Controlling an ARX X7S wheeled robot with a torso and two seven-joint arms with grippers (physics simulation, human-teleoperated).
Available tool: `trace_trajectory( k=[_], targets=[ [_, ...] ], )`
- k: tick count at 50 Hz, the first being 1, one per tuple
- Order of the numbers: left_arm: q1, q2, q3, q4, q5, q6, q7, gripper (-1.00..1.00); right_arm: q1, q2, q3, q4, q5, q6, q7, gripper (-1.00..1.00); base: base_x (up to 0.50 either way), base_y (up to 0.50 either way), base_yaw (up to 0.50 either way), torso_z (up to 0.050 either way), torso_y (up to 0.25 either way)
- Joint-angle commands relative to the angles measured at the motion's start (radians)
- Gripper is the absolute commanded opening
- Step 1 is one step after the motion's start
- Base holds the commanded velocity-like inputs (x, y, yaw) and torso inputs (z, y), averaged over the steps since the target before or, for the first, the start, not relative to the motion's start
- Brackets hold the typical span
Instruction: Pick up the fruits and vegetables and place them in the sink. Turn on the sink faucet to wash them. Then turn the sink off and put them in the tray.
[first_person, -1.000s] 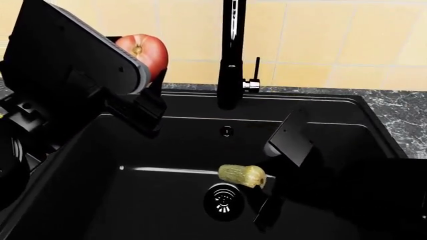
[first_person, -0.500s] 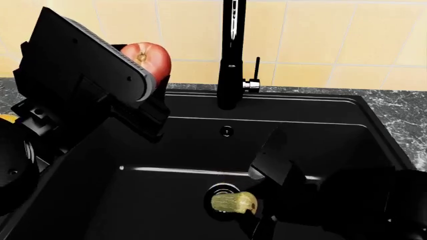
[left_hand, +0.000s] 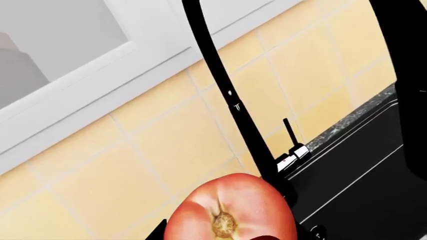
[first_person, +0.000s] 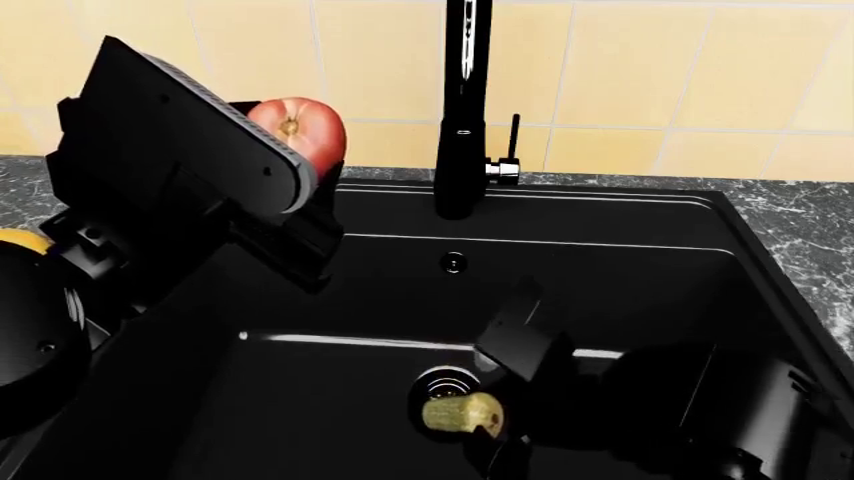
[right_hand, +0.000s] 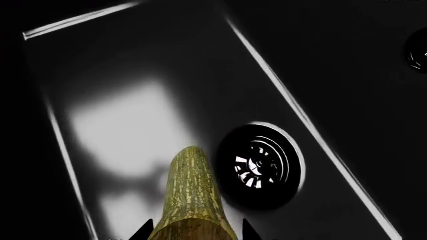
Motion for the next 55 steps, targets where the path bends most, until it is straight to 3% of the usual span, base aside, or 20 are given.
trace_trajectory(
  k=[1,13,14,29,36,55],
  targets=[
    [0.009,-0.001,0.004,-0.003,0.013,0.013,0.001,-1.00,0.021,-0.029,-0.045,0.046,-0.065,-0.022,-0.023,-1.00,0.00,0.00,0.00,0.000,0.000],
    [0.011,-0.004,0.009,-0.005,0.023,0.018,0.008,-1.00,0.021,-0.041,-0.070,0.084,-0.104,-0.048,-0.024,-1.00,0.00,0.00,0.00,0.000,0.002],
    [0.010,-0.004,0.009,-0.005,0.022,0.018,0.008,-1.00,0.022,-0.041,-0.072,0.085,-0.106,-0.051,-0.025,1.00,0.00,0.00,0.00,0.000,0.000],
    [0.010,-0.015,0.021,0.005,0.026,0.012,0.015,-1.00,0.030,-0.029,-0.074,0.056,-0.097,-0.045,-0.025,1.00,0.00,0.00,0.00,0.001,0.000],
    [0.020,-0.028,0.067,0.015,0.089,-0.004,0.072,-1.00,0.043,0.022,-0.015,-0.023,-0.036,0.004,0.014,1.00,0.00,0.00,0.00,0.000,0.000],
    [-0.022,-0.019,0.311,0.039,0.385,0.016,0.424,-1.00,-0.017,0.248,0.269,-0.247,0.220,0.002,0.151,1.00,0.00,0.00,0.00,0.000,0.001]
  ],
)
